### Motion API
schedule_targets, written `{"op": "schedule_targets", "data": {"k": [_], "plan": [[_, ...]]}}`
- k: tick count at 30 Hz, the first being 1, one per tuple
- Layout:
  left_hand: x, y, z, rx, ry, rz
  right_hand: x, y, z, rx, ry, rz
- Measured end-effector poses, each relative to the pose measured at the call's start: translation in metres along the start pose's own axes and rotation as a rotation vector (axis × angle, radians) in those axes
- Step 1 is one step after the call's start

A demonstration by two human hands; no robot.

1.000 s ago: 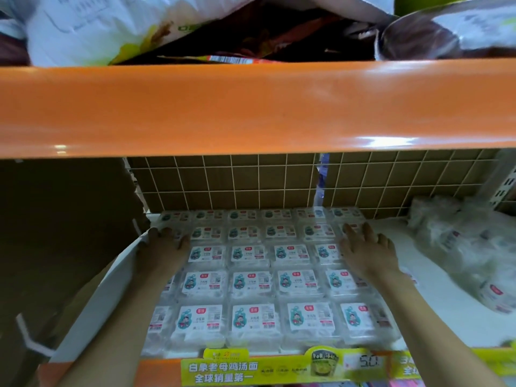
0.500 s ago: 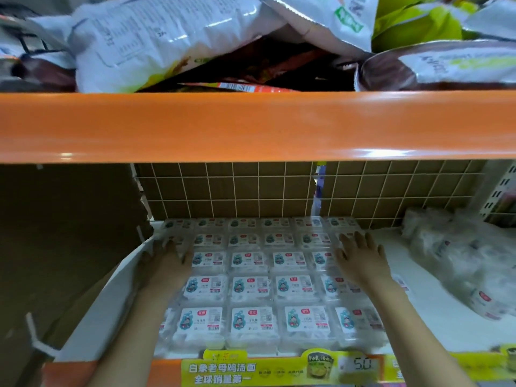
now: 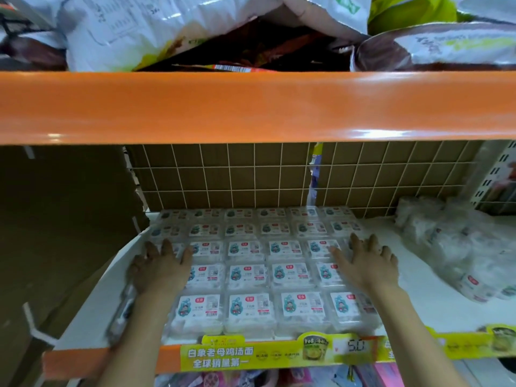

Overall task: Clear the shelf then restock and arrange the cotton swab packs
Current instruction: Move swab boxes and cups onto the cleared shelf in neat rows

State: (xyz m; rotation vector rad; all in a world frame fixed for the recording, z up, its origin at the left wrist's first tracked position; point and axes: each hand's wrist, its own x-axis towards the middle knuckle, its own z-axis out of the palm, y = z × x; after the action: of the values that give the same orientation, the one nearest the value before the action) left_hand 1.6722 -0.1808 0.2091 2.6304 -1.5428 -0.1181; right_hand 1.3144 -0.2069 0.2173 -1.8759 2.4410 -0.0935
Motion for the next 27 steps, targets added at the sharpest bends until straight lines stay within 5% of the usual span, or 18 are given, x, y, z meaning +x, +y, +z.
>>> {"op": "schedule_targets", "data": {"k": [27], "plan": [[0.0004, -0.0022, 0.0036, -0.013, 0.014, -0.001, -0.0042, 0.0025, 0.0043, 0.032, 0.1, -0.073]]}}
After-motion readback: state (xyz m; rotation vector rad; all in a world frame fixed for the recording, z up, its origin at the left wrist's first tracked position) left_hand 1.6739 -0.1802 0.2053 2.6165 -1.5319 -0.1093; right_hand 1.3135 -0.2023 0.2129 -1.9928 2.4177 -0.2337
